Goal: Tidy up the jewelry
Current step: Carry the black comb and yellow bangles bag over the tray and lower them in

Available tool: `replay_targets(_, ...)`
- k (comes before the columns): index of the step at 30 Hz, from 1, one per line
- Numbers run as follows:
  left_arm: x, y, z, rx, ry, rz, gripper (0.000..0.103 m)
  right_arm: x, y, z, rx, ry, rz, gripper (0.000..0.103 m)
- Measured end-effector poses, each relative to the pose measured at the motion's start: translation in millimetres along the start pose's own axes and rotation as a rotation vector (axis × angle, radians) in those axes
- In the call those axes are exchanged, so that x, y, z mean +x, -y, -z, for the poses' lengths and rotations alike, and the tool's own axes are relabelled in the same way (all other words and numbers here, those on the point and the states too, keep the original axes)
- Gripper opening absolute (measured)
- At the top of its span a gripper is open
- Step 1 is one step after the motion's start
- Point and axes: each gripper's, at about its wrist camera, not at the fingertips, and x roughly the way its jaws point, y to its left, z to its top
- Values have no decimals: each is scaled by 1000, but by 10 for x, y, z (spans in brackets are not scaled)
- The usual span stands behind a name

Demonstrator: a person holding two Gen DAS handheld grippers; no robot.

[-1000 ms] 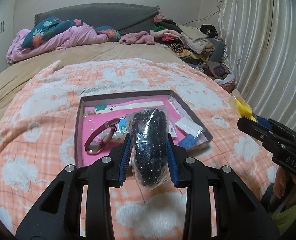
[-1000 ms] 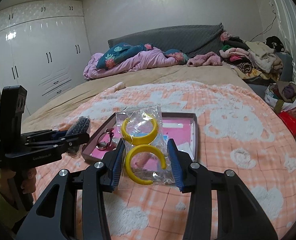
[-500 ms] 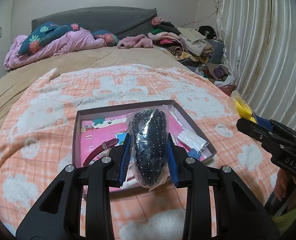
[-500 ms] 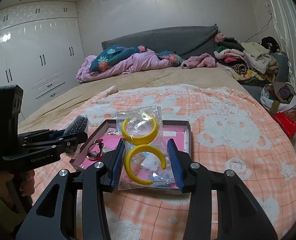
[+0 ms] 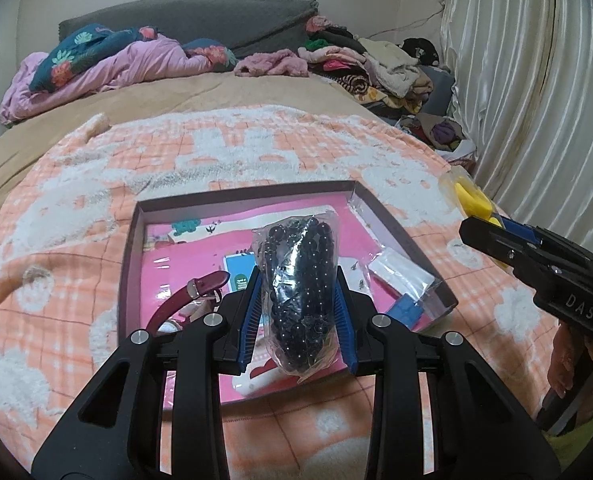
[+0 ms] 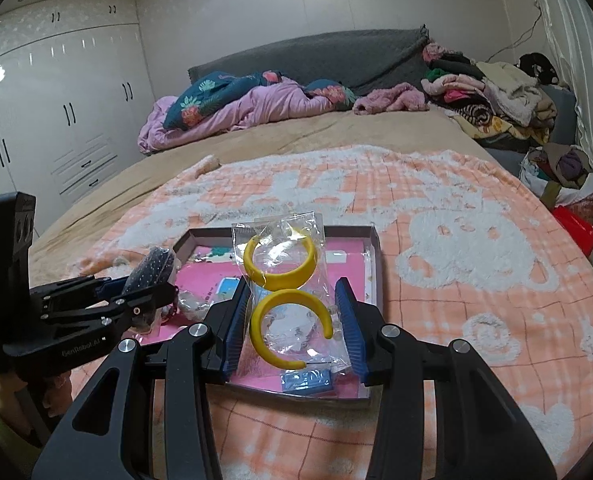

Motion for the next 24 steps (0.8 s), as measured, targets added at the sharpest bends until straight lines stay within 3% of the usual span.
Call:
replay_targets(10,239,-17,60,33,-41,12,25,345,91,-56,42,-53,5,41)
replay_targets(24,449,-112,150,19,-91,-15,25,661,80,300,4,-134,46,41)
